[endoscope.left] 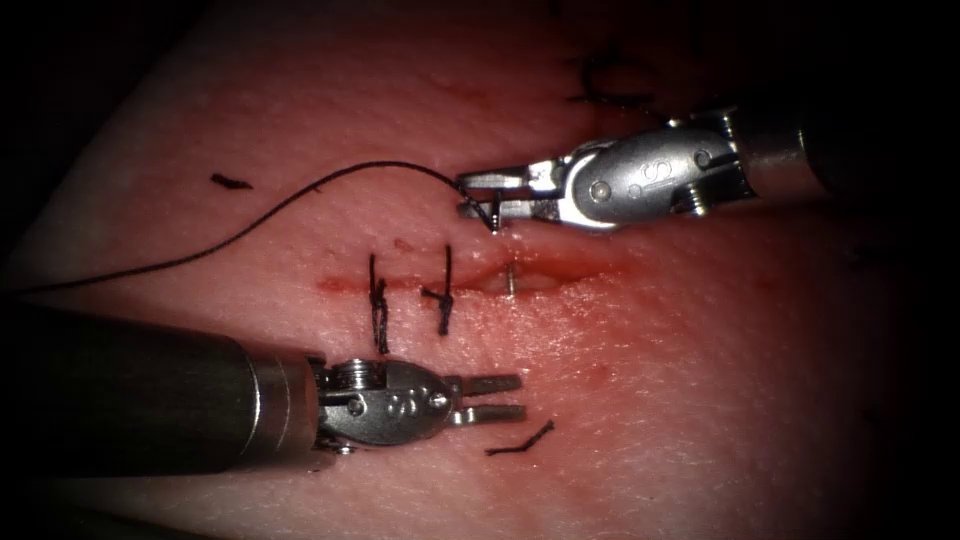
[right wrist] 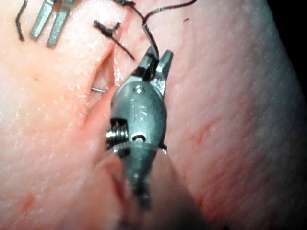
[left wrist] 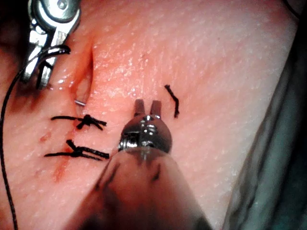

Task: Wound Closure
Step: Use the right gripper to throw the needle through the skin above the incision

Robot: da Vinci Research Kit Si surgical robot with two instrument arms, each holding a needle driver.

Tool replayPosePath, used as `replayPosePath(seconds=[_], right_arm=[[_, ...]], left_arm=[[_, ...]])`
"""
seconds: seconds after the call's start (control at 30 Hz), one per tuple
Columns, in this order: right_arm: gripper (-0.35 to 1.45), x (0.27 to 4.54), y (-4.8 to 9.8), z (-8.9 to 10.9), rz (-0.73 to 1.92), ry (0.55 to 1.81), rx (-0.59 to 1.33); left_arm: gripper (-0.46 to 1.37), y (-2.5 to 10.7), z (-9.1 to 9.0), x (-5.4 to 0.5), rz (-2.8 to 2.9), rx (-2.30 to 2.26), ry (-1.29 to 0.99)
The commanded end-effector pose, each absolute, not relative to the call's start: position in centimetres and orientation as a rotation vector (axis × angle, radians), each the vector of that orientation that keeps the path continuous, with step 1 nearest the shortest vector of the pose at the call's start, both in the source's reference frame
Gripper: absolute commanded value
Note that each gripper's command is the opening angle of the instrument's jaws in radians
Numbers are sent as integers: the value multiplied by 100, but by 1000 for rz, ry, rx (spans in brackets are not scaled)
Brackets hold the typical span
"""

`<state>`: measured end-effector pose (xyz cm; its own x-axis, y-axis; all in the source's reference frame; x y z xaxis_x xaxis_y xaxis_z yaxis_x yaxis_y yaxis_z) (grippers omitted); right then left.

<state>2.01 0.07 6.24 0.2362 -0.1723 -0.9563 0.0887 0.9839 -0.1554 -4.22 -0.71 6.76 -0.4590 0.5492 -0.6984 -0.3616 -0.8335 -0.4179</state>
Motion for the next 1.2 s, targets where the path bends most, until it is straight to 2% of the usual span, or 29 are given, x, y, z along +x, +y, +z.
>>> replayPosePath(seconds=[0.03,1.2], right_arm=[[-35,202,9,622,-204,1316,-116],[-35,195,14,595,-289,1339,-333]], left_arm=[[6,-72,681,-421,2282,-1198,-286],[12,-80,709,-406,2254,-1192,-314]])
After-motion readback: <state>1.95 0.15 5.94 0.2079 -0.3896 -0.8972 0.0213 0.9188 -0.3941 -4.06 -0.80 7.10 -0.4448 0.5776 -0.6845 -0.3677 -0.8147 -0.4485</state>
